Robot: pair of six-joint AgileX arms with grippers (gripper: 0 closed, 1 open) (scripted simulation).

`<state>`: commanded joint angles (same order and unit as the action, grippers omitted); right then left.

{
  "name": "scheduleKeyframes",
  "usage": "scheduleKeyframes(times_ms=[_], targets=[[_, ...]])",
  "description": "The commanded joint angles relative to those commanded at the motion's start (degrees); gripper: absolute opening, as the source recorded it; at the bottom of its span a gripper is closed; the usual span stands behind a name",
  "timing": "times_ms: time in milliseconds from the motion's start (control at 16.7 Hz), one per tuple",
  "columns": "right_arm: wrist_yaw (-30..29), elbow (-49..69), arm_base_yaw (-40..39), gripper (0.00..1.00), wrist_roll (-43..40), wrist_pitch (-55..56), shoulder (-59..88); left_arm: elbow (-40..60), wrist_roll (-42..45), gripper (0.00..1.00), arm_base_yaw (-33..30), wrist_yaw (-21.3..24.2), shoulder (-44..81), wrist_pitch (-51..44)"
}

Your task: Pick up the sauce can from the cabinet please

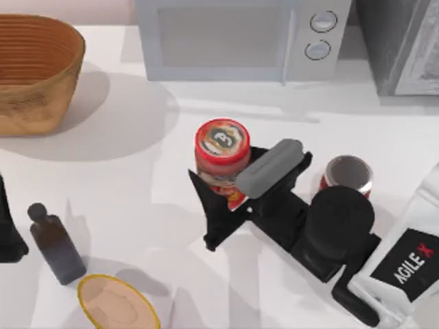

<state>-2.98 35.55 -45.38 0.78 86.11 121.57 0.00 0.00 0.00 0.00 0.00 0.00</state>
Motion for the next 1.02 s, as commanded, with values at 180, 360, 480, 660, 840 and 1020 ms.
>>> scheduleKeyframes(times_ms=[180, 360, 480, 660, 840, 1020], targets=[[0.1, 0.7, 0.3, 0.0, 0.0, -0.4, 0.7, 0.0, 0.0, 1.0, 0.0, 0.0, 0.0, 0.0], [0.1, 5.6, 0.3, 0.0, -0.1, -1.6, 4.6, 0.0, 0.0, 1.0, 0.0, 0.0, 0.0, 0.0], [0.1, 10.1, 0.3, 0.0, -0.1, -2.7, 7.7, 0.0, 0.0, 1.0, 0.0, 0.0, 0.0, 0.0], [0.2, 15.1, 0.3, 0.0, -0.1, -4.0, 11.1, 0.0, 0.0, 1.0, 0.0, 0.0, 0.0, 0.0], [0.2, 15.7, 0.3, 0.0, -0.1, -4.2, 11.5, 0.0, 0.0, 1.0, 0.0, 0.0, 0.0, 0.0], [0.2, 15.7, 0.3, 0.15, -0.1, -4.2, 11.5, 0.0, 0.0, 1.0, 0.0, 0.0, 0.0, 0.0]])
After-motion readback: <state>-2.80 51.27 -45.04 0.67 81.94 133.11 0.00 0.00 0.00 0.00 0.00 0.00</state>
